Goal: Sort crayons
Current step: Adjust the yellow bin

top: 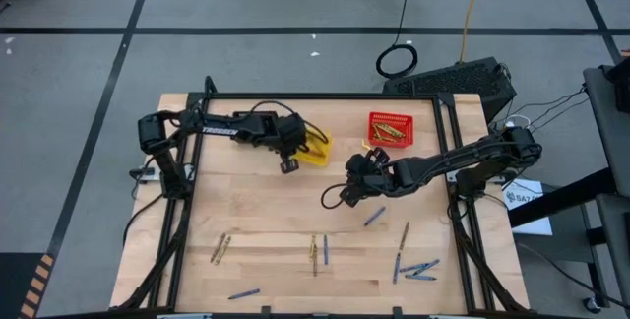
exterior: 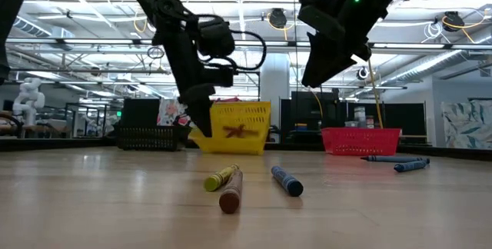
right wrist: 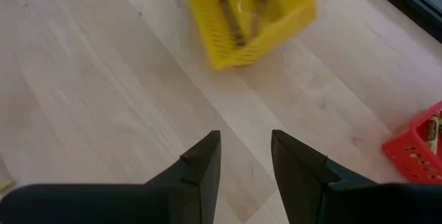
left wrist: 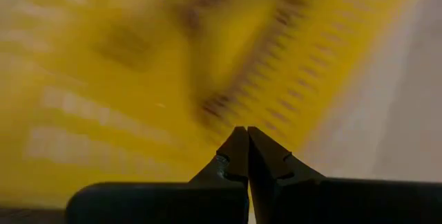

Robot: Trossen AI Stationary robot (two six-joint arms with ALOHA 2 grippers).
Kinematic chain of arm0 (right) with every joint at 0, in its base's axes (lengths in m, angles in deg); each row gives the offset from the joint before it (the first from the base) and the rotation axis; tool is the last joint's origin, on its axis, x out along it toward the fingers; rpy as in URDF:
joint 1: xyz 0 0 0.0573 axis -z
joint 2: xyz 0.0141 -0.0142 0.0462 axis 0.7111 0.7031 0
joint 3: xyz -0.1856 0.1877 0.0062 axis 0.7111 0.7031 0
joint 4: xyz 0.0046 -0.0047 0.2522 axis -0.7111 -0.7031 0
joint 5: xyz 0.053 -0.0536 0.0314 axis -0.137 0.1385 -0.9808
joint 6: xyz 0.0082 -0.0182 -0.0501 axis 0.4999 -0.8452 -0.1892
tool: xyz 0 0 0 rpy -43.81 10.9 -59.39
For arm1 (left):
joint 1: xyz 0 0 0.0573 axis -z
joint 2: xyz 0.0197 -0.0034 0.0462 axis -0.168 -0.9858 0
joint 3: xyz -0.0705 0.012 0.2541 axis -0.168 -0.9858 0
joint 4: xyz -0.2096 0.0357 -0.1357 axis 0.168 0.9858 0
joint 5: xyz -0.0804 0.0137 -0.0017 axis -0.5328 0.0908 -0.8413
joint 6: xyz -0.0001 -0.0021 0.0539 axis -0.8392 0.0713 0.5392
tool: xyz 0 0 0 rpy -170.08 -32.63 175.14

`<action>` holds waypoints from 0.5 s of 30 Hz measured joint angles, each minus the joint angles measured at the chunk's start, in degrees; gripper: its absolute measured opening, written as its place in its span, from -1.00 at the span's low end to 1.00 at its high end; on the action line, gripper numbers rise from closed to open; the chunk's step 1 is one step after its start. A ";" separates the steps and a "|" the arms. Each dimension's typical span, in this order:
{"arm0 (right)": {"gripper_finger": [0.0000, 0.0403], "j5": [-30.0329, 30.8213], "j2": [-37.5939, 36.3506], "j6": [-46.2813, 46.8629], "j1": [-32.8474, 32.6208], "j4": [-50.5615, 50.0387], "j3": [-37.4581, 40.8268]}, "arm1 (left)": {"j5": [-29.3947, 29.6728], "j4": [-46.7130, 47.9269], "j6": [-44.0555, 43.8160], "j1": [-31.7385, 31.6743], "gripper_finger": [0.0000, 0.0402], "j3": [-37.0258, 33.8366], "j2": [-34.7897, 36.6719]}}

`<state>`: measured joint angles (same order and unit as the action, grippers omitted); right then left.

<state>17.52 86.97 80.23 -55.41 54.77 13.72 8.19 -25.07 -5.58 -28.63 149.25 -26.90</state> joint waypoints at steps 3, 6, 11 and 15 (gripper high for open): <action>-0.42 0.06 0.00 -2.23 0.02 0.00 0.00 | 5.94 -0.96 3.12 0.78 -1.00 0.57 1.81; -0.42 0.05 0.00 -2.20 0.01 0.14 0.00 | 6.57 -1.13 3.93 0.58 -1.00 2.84 3.13; -0.42 -0.14 0.00 0.64 0.02 0.13 0.00 | 6.61 2.28 4.66 0.64 -1.00 6.43 4.92; -0.42 -4.76 0.00 2.55 0.15 -0.31 0.02 | 4.98 10.61 5.51 1.60 -1.00 7.54 6.49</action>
<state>12.76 86.97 82.78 -55.26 54.46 13.74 13.16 -14.46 -0.07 -27.03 156.79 -20.41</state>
